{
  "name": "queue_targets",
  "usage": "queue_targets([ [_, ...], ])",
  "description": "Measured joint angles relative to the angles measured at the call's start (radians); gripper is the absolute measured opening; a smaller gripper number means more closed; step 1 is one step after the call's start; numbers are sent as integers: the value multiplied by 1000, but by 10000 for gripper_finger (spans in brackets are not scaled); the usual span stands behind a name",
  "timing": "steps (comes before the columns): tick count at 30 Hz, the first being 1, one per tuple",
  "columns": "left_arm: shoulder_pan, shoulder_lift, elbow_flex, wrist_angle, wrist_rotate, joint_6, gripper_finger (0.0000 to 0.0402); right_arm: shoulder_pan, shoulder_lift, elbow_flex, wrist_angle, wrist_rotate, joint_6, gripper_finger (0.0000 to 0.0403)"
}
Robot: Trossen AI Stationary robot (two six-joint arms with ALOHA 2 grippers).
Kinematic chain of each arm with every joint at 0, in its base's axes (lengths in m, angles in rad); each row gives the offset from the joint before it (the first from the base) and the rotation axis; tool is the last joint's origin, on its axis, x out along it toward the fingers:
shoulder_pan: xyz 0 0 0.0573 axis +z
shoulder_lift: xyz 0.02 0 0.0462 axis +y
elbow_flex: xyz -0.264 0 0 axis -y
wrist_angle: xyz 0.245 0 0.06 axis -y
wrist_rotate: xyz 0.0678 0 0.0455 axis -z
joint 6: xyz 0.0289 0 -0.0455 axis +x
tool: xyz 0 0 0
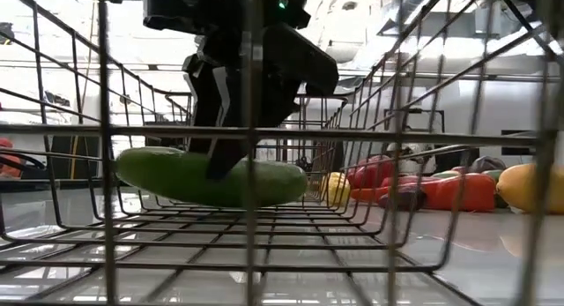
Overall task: Sort produce into baskets
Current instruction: Put the cucumber from the bottom wire basket into the top wire basket
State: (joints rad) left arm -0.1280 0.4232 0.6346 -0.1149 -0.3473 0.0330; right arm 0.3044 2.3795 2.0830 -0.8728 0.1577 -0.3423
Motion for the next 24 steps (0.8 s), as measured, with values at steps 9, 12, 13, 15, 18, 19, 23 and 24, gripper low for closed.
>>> queue_targets([
  [9, 0, 0, 0, 4, 1, -2, 292, -6, 54, 2, -63, 29, -25, 247],
  [12, 0, 0, 0, -1, 1, 4, 292, -6, 58, 2, -74, 32, -23, 226],
  [13, 0, 0, 0, -2, 1, 4, 292, -5, 58, 2, -73, 38, -23, 217],
  [15, 0, 0, 0, -6, 1, 4, 292, -5, 55, 2, -78, 58, -23, 200],
  [18, 0, 0, 0, -9, 0, 6, 292, -5, 50, 4, -86, 72, -19, 192],
  [19, 0, 0, 0, -10, 0, 6, 292, -6, 50, 17, -104, 74, -11, 193],
  [23, 0, 0, 0, -11, -2, 6, 292, -6, 38, 86, -158, 77, 24, 214],
  [24, 0, 0, 0, -11, -2, 5, 292, -6, 33, 107, -180, 77, 26, 218],
])
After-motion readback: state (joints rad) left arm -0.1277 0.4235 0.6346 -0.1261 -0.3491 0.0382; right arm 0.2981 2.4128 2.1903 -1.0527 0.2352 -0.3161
